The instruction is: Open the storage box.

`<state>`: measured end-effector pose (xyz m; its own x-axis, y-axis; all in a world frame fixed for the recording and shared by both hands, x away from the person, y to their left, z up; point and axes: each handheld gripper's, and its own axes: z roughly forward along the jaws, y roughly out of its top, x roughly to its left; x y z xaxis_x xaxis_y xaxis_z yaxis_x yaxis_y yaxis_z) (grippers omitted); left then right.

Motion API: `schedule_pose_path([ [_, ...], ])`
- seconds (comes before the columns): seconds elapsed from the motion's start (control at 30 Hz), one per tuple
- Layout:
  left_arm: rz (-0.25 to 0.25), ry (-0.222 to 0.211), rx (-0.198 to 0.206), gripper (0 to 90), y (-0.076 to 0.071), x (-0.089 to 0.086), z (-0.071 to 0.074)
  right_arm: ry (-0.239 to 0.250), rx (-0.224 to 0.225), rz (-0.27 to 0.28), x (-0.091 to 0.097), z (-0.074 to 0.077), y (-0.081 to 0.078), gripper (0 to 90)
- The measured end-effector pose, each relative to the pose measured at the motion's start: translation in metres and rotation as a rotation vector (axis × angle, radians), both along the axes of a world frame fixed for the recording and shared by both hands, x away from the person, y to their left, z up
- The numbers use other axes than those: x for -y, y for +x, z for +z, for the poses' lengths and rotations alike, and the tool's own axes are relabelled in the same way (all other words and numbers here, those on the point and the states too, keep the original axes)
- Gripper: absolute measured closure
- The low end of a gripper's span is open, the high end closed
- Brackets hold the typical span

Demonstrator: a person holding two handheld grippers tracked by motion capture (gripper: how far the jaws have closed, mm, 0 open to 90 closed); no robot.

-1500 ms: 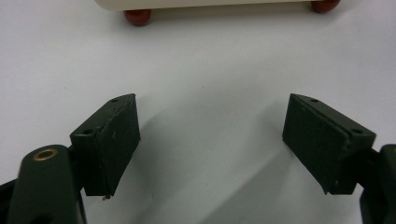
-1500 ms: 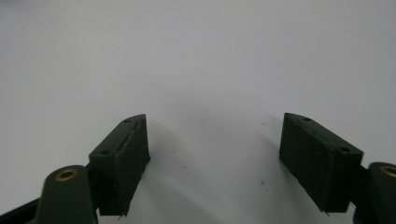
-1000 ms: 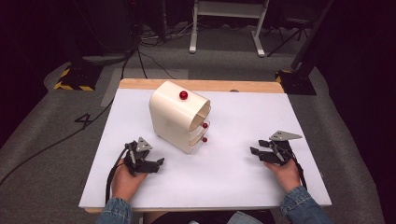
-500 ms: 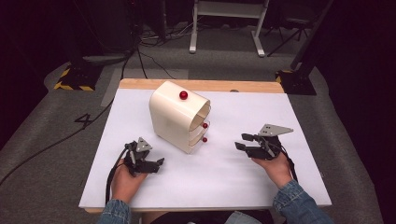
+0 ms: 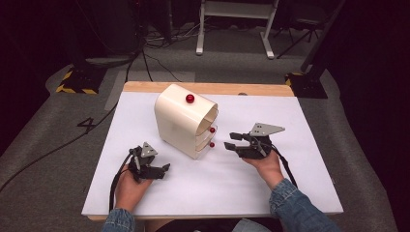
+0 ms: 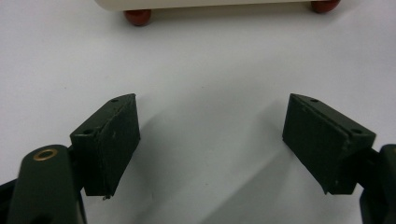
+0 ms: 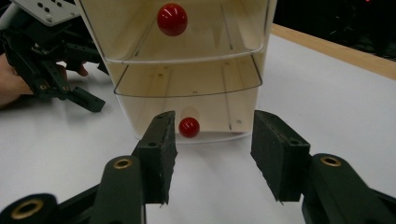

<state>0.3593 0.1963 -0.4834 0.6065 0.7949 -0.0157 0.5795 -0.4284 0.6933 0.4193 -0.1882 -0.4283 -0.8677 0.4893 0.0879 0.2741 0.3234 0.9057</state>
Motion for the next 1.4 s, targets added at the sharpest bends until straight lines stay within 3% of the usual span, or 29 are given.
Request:
schedule_pose_path([
  [0.13,0.0,0.0,0.0,19.1,0.0,0.0,0.0,0.026,-0.028,0.02,-0.012,-0.01,0.008,50.5],
  [0.2,0.0,0.0,0.0,19.1,0.0,0.0,0.0,0.03,-0.016,0.022,-0.017,-0.015,0.01,50.6],
  [0.37,0.0,0.0,0.0,19.1,0.0,0.0,0.0,0.017,0.007,0.045,-0.03,-0.026,0.011,54.0],
  [0.57,0.0,0.0,0.0,19.1,0.0,0.0,0.0,-0.004,-0.009,0.046,-0.038,-0.036,0.012,61.7],
  [0.9,0.0,0.0,-0.001,19.1,0.0,0.0,0.0,-0.006,-0.008,0.039,-0.04,-0.04,0.01,72.9],
  [1.13,-0.001,0.0,0.0,19.1,0.0,0.0,0.0,-0.012,0.017,0.029,-0.041,-0.04,0.006,73.7],
  [1.3,0.0,0.0,0.0,19.1,0.0,0.0,0.0,-0.002,0.011,0.025,-0.037,-0.036,0.004,73.8],
  [1.4,0.0,0.0,-0.001,19.1,0.0,0.0,0.0,0.002,0.014,0.02,-0.028,-0.033,-0.002,73.8],
])
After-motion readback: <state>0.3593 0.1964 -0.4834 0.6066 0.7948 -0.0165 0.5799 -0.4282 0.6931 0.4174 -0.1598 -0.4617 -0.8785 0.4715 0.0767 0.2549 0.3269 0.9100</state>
